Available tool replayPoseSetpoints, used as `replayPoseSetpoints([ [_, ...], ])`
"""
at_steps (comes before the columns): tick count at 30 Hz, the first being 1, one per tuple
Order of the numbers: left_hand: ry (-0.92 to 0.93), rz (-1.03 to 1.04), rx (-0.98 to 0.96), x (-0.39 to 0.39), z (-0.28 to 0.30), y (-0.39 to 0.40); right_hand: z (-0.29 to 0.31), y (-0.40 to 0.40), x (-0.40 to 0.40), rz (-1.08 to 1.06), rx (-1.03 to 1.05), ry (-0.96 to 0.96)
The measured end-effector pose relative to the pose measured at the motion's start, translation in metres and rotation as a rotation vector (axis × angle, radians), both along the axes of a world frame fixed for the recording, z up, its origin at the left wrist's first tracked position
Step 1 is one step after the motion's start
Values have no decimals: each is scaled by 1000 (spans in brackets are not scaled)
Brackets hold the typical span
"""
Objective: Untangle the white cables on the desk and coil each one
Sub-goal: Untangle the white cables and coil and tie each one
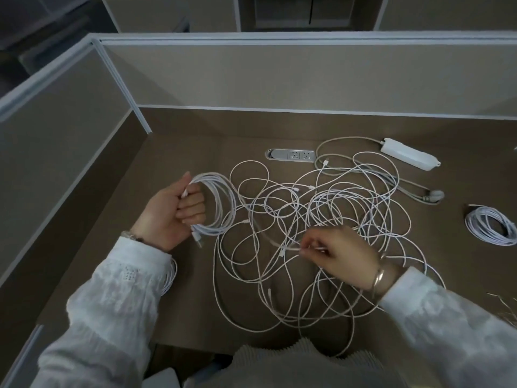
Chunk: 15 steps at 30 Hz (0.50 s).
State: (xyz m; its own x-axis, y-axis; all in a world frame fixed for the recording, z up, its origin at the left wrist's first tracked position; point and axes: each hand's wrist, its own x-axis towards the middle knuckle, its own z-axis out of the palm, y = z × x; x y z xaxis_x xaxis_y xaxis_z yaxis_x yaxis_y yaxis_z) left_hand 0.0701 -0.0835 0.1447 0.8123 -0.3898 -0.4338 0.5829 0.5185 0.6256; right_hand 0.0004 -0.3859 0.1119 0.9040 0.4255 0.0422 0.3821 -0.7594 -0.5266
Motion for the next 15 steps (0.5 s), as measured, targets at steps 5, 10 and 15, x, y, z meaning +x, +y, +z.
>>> replayPoseSetpoints([
  [5, -81, 26, 249, -5, 1, -18, 38, 35, -10, 138, 234, 7],
  [10, -119, -32, 336, -15, 0, -34, 52, 53, 0, 113, 438, -25],
  [15, -76, -73, 313, -28, -1, -60, 46, 58, 19, -31, 546, -9],
])
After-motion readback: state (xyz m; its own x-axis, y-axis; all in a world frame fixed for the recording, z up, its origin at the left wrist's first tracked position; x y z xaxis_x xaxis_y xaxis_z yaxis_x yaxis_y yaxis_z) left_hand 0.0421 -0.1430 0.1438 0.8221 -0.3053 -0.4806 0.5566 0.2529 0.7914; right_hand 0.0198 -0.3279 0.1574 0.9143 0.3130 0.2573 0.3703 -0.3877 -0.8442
